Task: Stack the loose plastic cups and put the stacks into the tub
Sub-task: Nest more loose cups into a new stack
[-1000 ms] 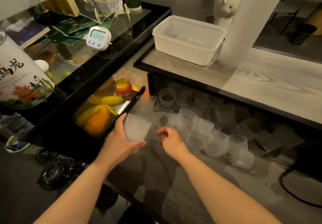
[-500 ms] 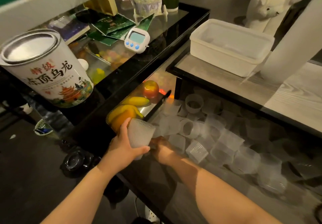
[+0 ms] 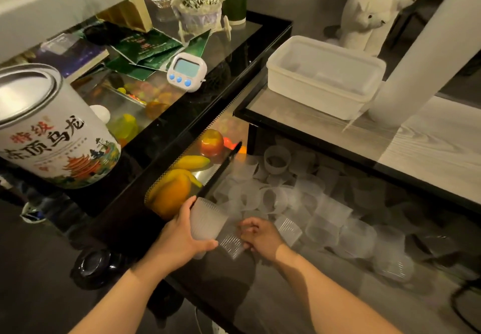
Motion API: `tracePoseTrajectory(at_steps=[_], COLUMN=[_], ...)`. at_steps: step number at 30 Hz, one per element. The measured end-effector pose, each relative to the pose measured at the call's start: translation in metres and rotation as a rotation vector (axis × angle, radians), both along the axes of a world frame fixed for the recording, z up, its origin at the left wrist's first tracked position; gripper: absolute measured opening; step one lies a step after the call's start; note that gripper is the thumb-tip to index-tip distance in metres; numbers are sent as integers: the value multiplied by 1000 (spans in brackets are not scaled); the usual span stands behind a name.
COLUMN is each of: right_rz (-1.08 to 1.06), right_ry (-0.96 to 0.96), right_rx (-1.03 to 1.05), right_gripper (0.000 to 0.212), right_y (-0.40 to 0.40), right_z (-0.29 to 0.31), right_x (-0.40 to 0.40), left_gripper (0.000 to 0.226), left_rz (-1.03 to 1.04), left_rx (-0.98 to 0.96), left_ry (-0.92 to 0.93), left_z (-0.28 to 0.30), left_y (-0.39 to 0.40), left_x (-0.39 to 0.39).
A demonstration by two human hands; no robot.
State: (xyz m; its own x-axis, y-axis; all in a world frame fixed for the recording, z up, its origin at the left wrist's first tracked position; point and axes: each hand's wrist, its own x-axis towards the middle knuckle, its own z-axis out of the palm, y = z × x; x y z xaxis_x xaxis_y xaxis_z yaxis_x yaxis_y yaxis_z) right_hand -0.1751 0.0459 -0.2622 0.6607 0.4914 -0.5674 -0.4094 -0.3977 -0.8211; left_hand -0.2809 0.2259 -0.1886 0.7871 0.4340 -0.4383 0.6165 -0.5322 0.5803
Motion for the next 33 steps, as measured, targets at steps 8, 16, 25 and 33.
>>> tracePoseTrajectory(at_steps=[8,16,25,33], right_rz=[-369,-396,-288,19], right_ry=[-11,-138,-320,-642], right_rx=[126,262,226,153], right_gripper=[17,21,22,32], right_y=[-47,-58,-63,-65], right_z=[38,76,82,63], right_x=[5,7,4,-13], left_gripper=[119,118,117,112], left_rz=[-114,-211,-269,-194], left_rx=[-10,-56,-82,-54], left_ry=[28,-28,-110,-156], left_z=[-6,-1,10,5], left_y=[-6,-24,-42,-58], left_x=[7,14,14,15])
